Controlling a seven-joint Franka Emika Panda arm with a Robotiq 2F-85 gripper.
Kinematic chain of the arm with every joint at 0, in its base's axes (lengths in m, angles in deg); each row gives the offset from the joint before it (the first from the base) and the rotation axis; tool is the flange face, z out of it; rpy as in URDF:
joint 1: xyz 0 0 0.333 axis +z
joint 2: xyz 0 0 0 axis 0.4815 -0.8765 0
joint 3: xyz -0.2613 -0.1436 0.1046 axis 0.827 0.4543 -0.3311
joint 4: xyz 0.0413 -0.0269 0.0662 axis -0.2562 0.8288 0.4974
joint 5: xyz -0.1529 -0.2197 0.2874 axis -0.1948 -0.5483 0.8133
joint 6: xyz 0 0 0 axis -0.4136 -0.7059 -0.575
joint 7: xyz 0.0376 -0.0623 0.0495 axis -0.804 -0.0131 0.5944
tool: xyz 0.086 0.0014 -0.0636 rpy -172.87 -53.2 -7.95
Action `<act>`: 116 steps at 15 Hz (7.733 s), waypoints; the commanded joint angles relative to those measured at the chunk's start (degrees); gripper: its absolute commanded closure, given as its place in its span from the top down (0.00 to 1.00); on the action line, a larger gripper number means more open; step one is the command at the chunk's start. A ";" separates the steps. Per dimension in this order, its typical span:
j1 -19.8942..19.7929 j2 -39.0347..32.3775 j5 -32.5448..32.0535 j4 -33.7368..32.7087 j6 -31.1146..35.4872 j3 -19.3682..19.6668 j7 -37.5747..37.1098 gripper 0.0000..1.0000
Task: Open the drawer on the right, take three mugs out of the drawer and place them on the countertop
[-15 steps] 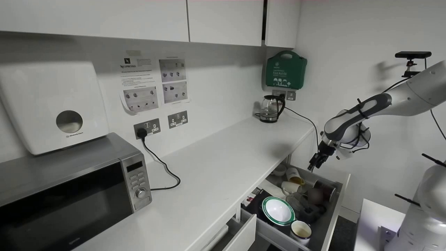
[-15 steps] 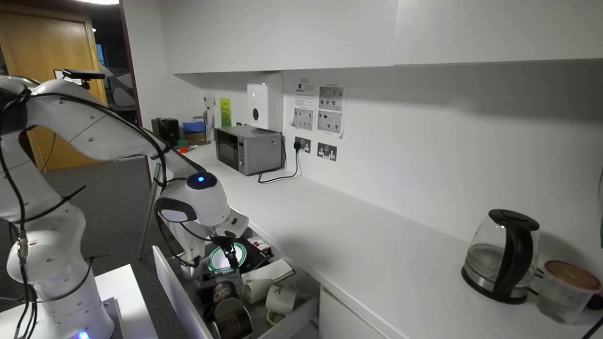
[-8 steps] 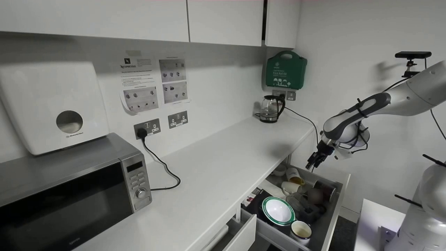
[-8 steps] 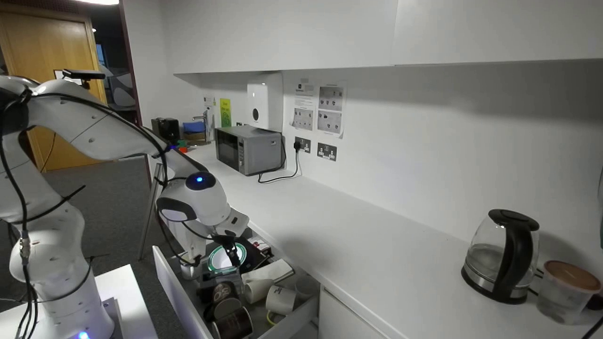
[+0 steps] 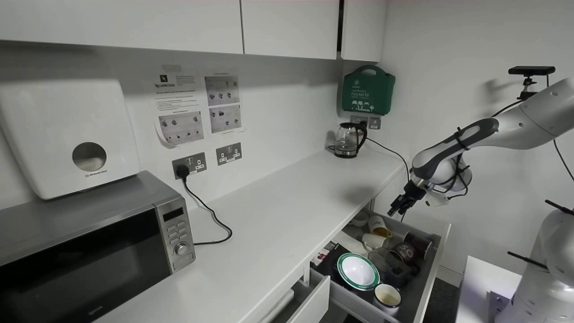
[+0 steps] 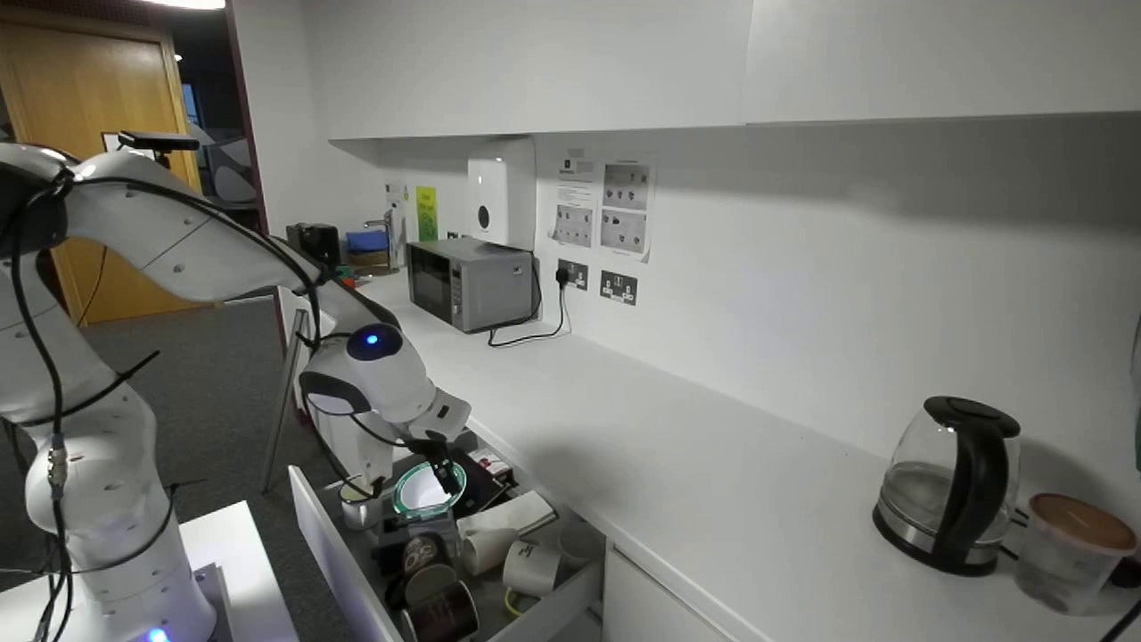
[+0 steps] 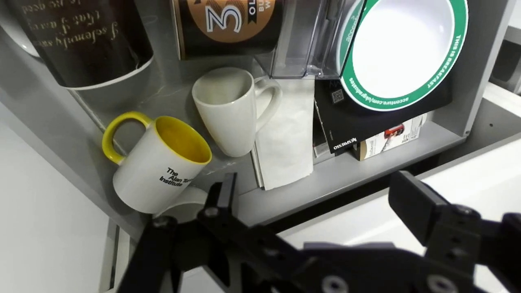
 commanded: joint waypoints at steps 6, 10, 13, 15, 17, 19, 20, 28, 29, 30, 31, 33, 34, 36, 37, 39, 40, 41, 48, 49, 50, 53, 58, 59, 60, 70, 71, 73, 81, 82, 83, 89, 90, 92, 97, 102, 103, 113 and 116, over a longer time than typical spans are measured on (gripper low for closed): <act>4.54 -5.84 5.91 -2.36 4.77 1.44 7.83 1.00; 5.28 -9.54 9.49 -4.67 3.42 1.61 9.89 1.00; 5.29 -12.01 12.86 -5.87 2.61 1.54 10.90 1.00; 4.88 -12.76 13.46 -5.31 2.28 1.16 10.88 1.00; 4.68 -11.99 13.00 -3.60 2.40 0.91 10.66 1.00; 4.71 -10.40 12.47 -1.38 3.36 0.65 10.18 1.00; 4.77 -9.68 12.23 -0.46 3.83 0.53 10.11 1.00; 3.06 -8.06 -1.36 1.50 3.30 -1.55 -3.22 1.00; 2.76 -7.87 -4.90 1.31 3.78 -2.29 -6.99 1.00; 2.34 -7.61 -8.76 1.09 3.74 -2.88 -10.70 1.00; 1.10 -4.96 -14.33 3.21 3.72 -4.34 -16.15 1.00; -0.26 -5.24 -23.61 1.90 2.52 -5.88 -25.73 1.00; -1.47 -4.23 -28.87 1.23 0.82 -6.95 -30.91 1.00; -3.50 -0.61 -38.55 0.49 -4.02 -9.88 -40.45 1.00; -3.60 1.15 -41.13 -0.13 -7.02 -11.18 -43.18 1.00; -2.77 4.09 -42.38 -1.59 -12.61 -12.85 -45.43 1.00; -2.14 5.30 -41.98 -2.13 -14.25 -13.23 -45.04 1.00; -1.53 6.43 -41.07 -2.52 -15.41 -13.26 -43.59 1.00; -1.53 5.68 -40.30 -2.46 -14.25 -13.33 -43.22 1.00; -1.52 5.65 -40.30 -2.46 -14.25 -13.33 -43.22 1.00; -1.34 5.29 -40.40 -2.26 -12.68 -13.45 -43.02 1.00; -0.28 4.64 -40.83 -1.30 -9.00 -14.27 -41.96 1.00; 2.62 5.12 -39.73 2.46 -4.21 -15.56 -40.77 1.00; 3.00 5.69 -40.05 3.53 -3.86 -15.76 -40.42 1.00; 3.12 3.94 -40.75 1.25 -4.85 -16.13 -40.15 1.00; 9.15 -0.14 -39.15 1.34 2.44 -10.85 -14.64 1.00; 10.47 -0.97 -38.23 1.34 3.42 -9.71 -10.96 1.00; 12.92 -2.03 -35.70 1.35 4.68 -7.71 -5.15 1.00; 12.25 -1.86 -36.76 1.29 2.40 -8.94 -7.25 1.00; 12.53 -1.72 -37.00 1.29 2.11 -9.13 -6.77 1.00; 12.67 -1.71 -37.23 1.29 2.12 -9.43 -6.62 1.00; 14.53 -0.71 -37.78 1.15 2.82 -11.45 -6.43 1.00; 14.66 -1.00 -37.97 1.10 2.93 -11.69 -6.28 1.00; 15.31 -1.80 -37.52 1.06 3.32 -11.65 -5.59 1.00; 16.97 -3.52 -35.72 1.08 4.48 -10.77 -1.56 1.00; 21.45 -6.74 -25.61 1.12 6.60 -9.22 8.16 1.00; 21.93 -7.18 -22.80 1.12 7.33 -9.29 9.70 1.00; 19.09 -6.15 -26.23 1.09 4.23 -12.31 3.91 1.00; 19.04 -6.15 -26.23 1.09 4.23 -12.31 3.90 1.00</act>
